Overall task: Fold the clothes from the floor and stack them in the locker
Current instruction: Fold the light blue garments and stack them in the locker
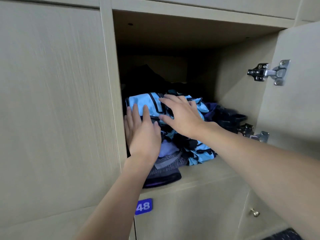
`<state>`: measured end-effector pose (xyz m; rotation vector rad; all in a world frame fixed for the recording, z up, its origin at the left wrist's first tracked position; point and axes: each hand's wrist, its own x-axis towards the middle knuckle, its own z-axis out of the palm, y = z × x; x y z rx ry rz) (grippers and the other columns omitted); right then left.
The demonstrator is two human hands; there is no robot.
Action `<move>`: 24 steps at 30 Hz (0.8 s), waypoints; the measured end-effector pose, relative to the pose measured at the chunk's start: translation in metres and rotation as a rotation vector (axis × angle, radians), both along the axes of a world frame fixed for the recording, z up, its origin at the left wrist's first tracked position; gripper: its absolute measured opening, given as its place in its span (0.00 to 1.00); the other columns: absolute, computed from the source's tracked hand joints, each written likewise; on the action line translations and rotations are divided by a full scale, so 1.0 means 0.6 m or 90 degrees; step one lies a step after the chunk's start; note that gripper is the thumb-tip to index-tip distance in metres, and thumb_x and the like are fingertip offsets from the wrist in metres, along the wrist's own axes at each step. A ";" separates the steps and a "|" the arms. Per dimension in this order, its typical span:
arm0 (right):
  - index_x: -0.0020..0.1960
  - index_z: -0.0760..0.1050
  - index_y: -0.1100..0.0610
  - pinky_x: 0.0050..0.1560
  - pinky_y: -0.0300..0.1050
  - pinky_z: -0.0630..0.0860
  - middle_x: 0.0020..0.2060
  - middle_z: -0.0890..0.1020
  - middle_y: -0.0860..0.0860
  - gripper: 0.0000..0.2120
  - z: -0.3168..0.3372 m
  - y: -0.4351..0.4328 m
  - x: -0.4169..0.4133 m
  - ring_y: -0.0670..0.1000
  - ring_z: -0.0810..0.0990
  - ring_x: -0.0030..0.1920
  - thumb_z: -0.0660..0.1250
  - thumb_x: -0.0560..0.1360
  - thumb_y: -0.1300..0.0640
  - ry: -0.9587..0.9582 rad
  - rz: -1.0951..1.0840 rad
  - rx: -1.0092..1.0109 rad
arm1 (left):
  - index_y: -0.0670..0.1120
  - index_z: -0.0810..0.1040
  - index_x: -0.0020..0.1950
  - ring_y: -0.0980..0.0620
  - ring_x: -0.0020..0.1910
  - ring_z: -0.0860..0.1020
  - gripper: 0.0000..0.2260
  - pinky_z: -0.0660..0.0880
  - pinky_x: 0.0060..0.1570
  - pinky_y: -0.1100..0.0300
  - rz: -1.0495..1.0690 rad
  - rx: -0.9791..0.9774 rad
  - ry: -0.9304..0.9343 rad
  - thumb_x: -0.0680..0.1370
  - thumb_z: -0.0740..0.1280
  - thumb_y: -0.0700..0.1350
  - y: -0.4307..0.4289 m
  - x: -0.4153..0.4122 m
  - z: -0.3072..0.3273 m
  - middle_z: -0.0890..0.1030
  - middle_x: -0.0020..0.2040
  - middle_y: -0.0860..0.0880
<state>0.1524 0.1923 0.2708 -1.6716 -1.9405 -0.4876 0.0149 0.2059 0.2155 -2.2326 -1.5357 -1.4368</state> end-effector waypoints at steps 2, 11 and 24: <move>0.77 0.62 0.48 0.69 0.56 0.57 0.76 0.63 0.46 0.27 -0.008 -0.043 0.003 0.51 0.60 0.74 0.62 0.80 0.45 0.026 -0.004 -0.008 | 0.42 0.64 0.77 0.38 0.80 0.53 0.25 0.48 0.78 0.46 -0.004 0.021 0.007 0.82 0.63 0.47 -0.031 -0.003 -0.006 0.60 0.78 0.38; 0.70 0.70 0.52 0.63 0.49 0.64 0.65 0.72 0.51 0.20 -0.202 -0.289 0.069 0.53 0.68 0.67 0.64 0.79 0.52 0.161 -0.113 -0.089 | 0.44 0.77 0.64 0.36 0.59 0.74 0.19 0.71 0.58 0.43 -0.212 -0.079 0.148 0.75 0.63 0.48 -0.192 0.024 -0.102 0.78 0.59 0.39; 0.70 0.71 0.54 0.64 0.52 0.68 0.64 0.73 0.52 0.18 -0.624 -0.552 0.133 0.55 0.72 0.64 0.62 0.81 0.55 0.326 -0.254 -0.397 | 0.47 0.75 0.63 0.44 0.51 0.78 0.13 0.73 0.47 0.55 -0.393 -0.537 0.396 0.79 0.65 0.48 -0.359 0.076 -0.547 0.81 0.54 0.46</move>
